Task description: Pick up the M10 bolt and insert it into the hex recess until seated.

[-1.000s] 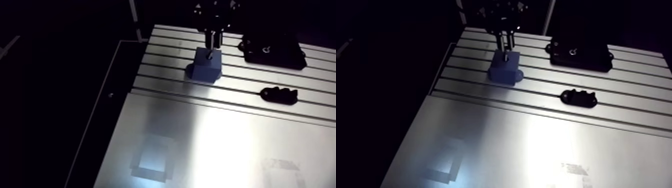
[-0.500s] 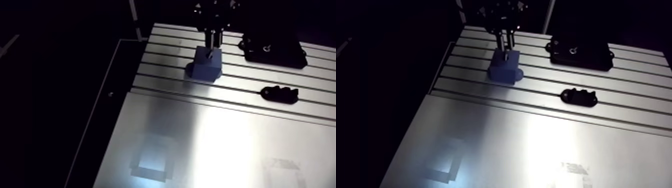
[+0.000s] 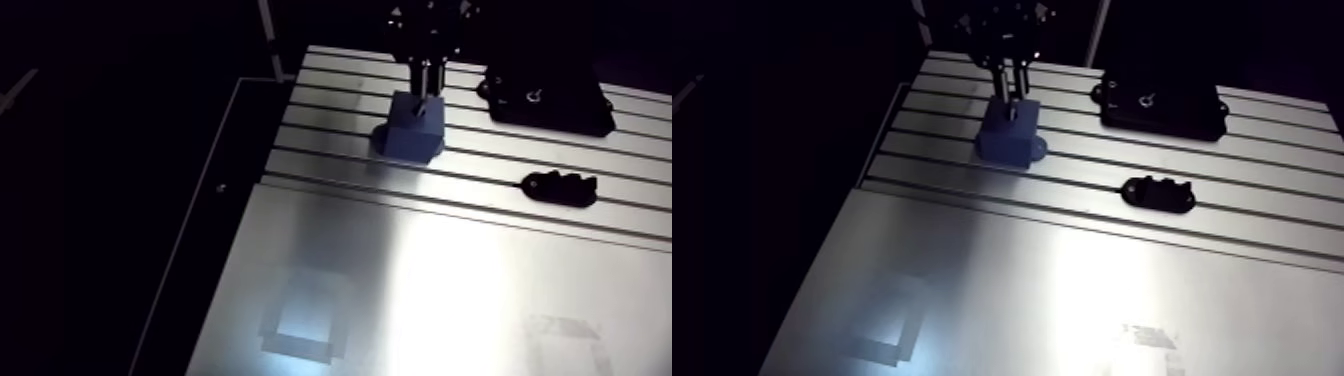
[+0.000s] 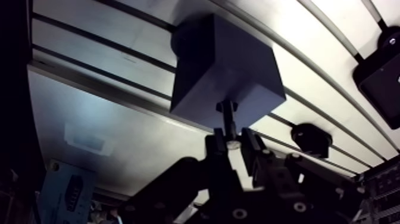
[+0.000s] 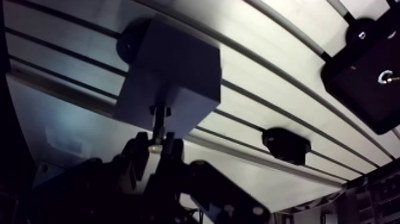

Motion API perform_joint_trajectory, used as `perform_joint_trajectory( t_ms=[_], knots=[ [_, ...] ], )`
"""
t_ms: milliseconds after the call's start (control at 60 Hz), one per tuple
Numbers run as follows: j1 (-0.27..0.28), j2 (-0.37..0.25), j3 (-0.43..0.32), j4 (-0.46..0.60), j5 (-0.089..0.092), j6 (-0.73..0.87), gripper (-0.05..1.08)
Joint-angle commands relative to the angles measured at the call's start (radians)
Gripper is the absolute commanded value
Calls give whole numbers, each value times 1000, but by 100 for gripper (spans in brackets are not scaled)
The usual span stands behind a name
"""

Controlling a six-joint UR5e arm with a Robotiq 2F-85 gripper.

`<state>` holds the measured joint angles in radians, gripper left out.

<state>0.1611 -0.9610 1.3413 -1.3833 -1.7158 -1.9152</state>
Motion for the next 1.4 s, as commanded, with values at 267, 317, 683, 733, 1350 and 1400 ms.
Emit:
perform_joint_trajectory(
  t_ms=[267,317,683,733,1350,1400],
  knots=[
    [0,0,0,-4,0,0,67],
    [0,0,0,-5,0,-1,60],
    [2,-4,11,-7,2,-9,1],
    [2,-4,9,-7,2,-9,1],
    [-6,-64,63,-150,-2,74,1],
    [-9,-77,72,-163,-2,76,1]
  ],
)
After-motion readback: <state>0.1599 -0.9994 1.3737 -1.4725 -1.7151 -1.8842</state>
